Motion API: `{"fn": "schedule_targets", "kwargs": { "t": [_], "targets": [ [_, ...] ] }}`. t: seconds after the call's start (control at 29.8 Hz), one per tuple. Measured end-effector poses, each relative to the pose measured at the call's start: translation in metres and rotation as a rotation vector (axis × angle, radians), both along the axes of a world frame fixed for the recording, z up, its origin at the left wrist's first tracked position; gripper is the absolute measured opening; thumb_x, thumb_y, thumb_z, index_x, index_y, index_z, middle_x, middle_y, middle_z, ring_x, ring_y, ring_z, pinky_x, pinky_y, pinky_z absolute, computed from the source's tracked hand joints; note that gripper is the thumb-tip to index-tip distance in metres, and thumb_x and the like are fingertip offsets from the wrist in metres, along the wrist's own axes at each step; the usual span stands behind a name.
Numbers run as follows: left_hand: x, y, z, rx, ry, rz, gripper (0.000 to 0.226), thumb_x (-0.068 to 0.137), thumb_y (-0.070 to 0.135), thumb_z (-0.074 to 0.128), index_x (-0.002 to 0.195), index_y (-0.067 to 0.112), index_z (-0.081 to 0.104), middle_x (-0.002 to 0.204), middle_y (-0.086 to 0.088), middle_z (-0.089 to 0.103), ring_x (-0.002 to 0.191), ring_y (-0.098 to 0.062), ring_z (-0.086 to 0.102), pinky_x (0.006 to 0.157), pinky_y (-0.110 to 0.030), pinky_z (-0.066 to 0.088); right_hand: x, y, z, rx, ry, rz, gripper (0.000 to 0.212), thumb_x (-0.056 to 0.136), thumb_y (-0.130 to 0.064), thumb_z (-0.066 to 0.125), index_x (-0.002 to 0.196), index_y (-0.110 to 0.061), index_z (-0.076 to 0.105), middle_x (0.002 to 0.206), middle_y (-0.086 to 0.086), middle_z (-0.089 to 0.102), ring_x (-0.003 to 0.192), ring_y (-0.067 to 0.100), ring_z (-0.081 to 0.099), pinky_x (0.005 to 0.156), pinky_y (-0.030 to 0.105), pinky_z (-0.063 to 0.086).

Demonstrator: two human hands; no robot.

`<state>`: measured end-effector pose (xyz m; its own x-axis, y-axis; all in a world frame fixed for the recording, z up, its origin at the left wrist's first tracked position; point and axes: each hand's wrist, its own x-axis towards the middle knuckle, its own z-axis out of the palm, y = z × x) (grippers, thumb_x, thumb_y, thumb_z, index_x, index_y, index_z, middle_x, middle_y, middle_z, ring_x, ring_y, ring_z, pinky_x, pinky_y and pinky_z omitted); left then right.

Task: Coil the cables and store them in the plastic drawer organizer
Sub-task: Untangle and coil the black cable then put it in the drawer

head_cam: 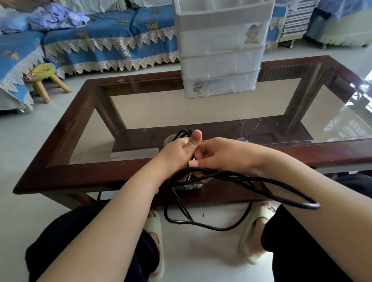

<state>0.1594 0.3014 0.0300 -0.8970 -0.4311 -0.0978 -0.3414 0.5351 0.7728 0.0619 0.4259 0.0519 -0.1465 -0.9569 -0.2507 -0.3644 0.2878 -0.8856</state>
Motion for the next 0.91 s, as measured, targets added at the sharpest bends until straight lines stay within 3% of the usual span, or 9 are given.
{"fn": "schedule_targets", "kwargs": {
  "t": [0.07, 0.17, 0.3, 0.37, 0.47, 0.54, 0.67, 0.77, 0.91],
  "targets": [
    [0.004, 0.001, 0.0, 0.111, -0.029, -0.047, 0.097, 0.038, 0.103, 0.008, 0.054, 0.022, 0.059, 0.05, 0.008, 0.06, 0.052, -0.004, 0.055, 0.059, -0.019, 0.041, -0.002, 0.0, -0.002, -0.022, -0.004, -0.011, 0.034, 0.083, -0.04, 0.066, 0.075, -0.011, 0.051, 0.075, 0.011, 0.058, 0.071, 0.02, 0.048, 0.071, 0.037, 0.035],
    [0.009, 0.005, 0.001, 0.304, -0.045, -0.129, 0.091, 0.058, 0.089, 0.015, 0.065, 0.013, 0.064, 0.051, -0.003, 0.06, 0.041, -0.015, 0.046, 0.043, -0.02, 0.037, -0.003, -0.002, -0.004, -0.075, 0.015, -0.054, 0.045, 0.08, -0.043, 0.068, 0.094, -0.002, 0.056, 0.076, 0.007, 0.064, 0.073, 0.017, 0.056, 0.072, 0.035, 0.042],
    [0.009, 0.01, 0.009, 0.353, -0.007, -0.052, 0.089, 0.081, 0.071, 0.023, 0.086, -0.008, 0.062, 0.056, -0.01, 0.059, 0.034, -0.011, 0.042, 0.036, -0.016, 0.031, -0.003, -0.004, -0.006, -0.139, 0.078, -0.113, 0.039, 0.078, -0.047, 0.068, 0.101, -0.017, 0.058, 0.089, 0.01, 0.069, 0.082, 0.025, 0.065, 0.078, 0.038, 0.051],
    [0.005, 0.008, 0.013, 0.146, 0.008, 0.081, 0.087, 0.079, 0.076, 0.028, 0.082, -0.004, 0.062, 0.06, -0.007, 0.057, 0.044, -0.013, 0.048, 0.043, -0.022, 0.035, -0.006, -0.004, 0.001, -0.136, 0.116, -0.128, 0.041, 0.081, -0.05, 0.065, 0.105, -0.017, 0.058, 0.093, 0.012, 0.069, 0.08, 0.023, 0.064, 0.077, 0.037, 0.052],
    [0.004, 0.001, 0.016, -0.225, 0.004, 0.255, 0.062, 0.074, 0.076, 0.033, 0.062, 0.016, 0.047, 0.06, 0.003, 0.048, 0.055, -0.009, 0.044, 0.049, -0.023, 0.03, -0.011, 0.001, 0.013, -0.165, 0.257, -0.081, 0.032, 0.084, -0.039, 0.067, 0.107, -0.018, 0.06, 0.09, -0.002, 0.069, 0.074, 0.003, 0.061, 0.073, 0.018, 0.049],
    [0.009, -0.004, 0.019, -0.292, 0.034, 0.362, 0.054, 0.079, 0.068, 0.04, 0.061, 0.017, 0.041, 0.059, 0.002, 0.045, 0.055, -0.011, 0.043, 0.048, -0.025, 0.028, -0.008, 0.004, 0.015, -0.181, 0.354, -0.051, 0.029, 0.082, -0.035, 0.071, 0.106, -0.021, 0.065, 0.091, -0.009, 0.069, 0.078, 0.001, 0.061, 0.076, 0.019, 0.049],
    [0.017, -0.016, 0.017, -0.449, 0.136, 0.418, 0.065, 0.072, 0.075, 0.034, 0.07, 0.011, 0.047, 0.059, -0.001, 0.05, 0.053, -0.014, 0.047, 0.044, -0.028, 0.033, 0.002, 0.011, 0.008, -0.164, 0.544, -0.01, 0.022, 0.087, -0.031, 0.065, 0.109, -0.03, 0.063, 0.08, -0.021, 0.058, 0.076, 0.003, 0.056, 0.073, 0.02, 0.045],
    [0.017, -0.019, 0.013, -0.485, 0.188, 0.389, 0.075, 0.07, 0.08, 0.033, 0.075, 0.007, 0.052, 0.062, -0.005, 0.055, 0.055, -0.018, 0.053, 0.047, -0.033, 0.041, -0.003, 0.016, 0.008, -0.265, 0.635, -0.046, 0.013, 0.087, -0.027, 0.065, 0.1, -0.025, 0.063, 0.082, -0.017, 0.06, 0.078, 0.007, 0.057, 0.073, 0.026, 0.047],
    [0.023, -0.03, 0.005, -0.386, 0.168, 0.198, 0.084, 0.063, 0.092, 0.034, 0.077, 0.013, 0.059, 0.067, -0.004, 0.062, 0.069, -0.025, 0.062, 0.061, -0.04, 0.047, -0.029, 0.028, 0.012, -0.448, 0.528, -0.329, 0.006, 0.09, -0.018, 0.06, 0.095, -0.02, 0.058, 0.077, -0.013, 0.061, 0.07, 0.01, 0.058, 0.066, 0.022, 0.046]
  ]
}}
